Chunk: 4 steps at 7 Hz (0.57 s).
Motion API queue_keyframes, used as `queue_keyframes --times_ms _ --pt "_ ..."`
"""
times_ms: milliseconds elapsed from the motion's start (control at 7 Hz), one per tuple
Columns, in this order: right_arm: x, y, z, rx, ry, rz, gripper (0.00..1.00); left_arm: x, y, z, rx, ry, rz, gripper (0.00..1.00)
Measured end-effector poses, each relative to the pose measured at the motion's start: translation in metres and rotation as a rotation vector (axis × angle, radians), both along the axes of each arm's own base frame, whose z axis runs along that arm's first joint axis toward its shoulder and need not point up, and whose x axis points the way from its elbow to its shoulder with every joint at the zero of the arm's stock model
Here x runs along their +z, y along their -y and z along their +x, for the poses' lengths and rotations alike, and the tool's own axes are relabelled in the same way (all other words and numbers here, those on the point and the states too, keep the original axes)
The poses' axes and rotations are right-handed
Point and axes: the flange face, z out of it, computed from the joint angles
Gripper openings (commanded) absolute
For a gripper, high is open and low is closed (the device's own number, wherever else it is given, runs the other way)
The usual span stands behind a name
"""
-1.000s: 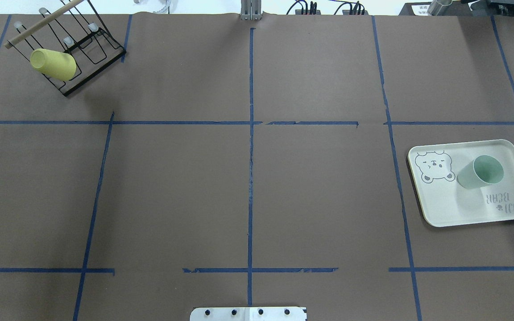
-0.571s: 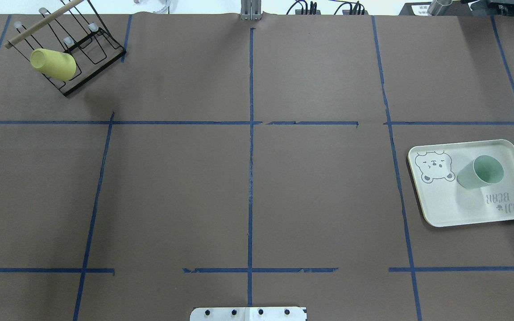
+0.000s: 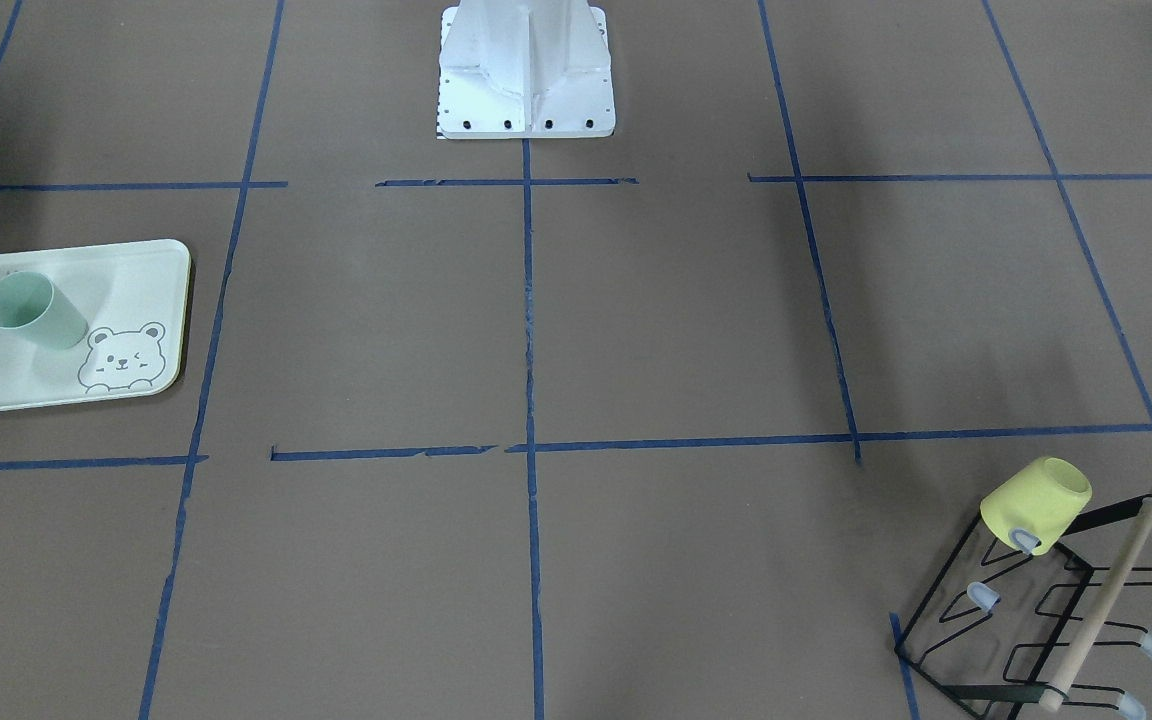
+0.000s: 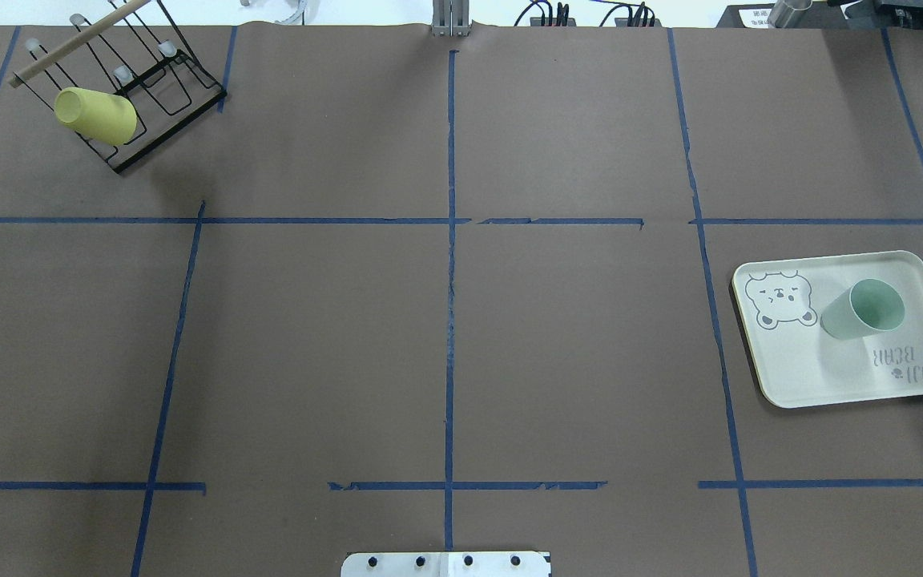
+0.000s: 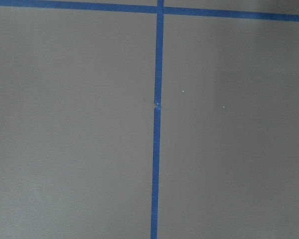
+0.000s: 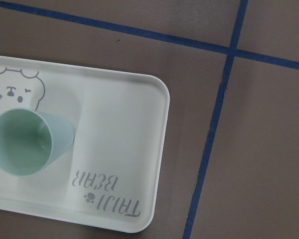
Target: Left arm grabs green cup and hands to right arm on tray
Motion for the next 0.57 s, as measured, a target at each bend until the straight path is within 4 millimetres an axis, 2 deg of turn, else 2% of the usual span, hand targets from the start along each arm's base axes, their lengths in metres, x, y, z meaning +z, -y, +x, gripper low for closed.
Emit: queue_keyframes --times_ms 571 --pt "-0.0019 -0.0007 -0.0011 -0.003 0.017 0.002 1.0 -0.0073 0.0071 -0.0016 0.047 0.029 0.091 1.0"
